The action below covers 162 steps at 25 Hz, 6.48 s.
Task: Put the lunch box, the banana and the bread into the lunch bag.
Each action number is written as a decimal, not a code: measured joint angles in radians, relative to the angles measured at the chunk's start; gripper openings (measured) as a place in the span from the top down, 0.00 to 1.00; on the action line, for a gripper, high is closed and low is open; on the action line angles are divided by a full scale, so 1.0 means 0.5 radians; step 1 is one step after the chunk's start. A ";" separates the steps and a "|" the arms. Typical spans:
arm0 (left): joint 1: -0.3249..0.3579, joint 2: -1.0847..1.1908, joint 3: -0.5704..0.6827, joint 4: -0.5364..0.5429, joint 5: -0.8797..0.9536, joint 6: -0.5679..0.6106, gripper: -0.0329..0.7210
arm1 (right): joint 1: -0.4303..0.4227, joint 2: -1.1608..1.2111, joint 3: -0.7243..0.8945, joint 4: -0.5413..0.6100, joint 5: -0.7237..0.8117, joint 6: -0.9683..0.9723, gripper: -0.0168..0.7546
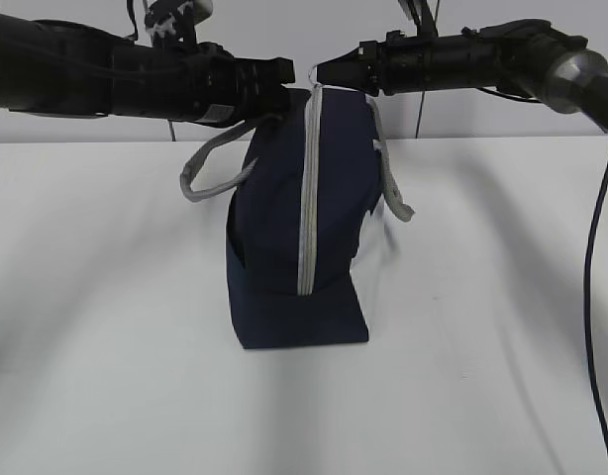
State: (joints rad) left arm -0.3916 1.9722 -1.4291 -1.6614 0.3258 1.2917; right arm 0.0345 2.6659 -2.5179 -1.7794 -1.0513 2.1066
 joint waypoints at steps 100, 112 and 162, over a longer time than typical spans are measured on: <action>0.059 -0.532 -0.021 2.206 1.282 -1.768 0.24 | -0.042 -1.674 1.598 -0.201 -0.016 0.209 0.34; 0.048 -0.958 0.172 2.675 1.623 -2.273 0.24 | 0.019 -2.561 2.821 -0.197 0.937 -0.035 0.34; -0.023 -3.673 1.814 3.412 1.565 -2.907 0.41 | 0.535 -3.012 3.616 -0.125 1.846 -0.379 0.34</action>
State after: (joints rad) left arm -0.4030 0.1357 -0.5219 0.0446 1.1084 -0.1616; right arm 0.3018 1.1598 -0.7098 -1.8419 -0.1285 1.9174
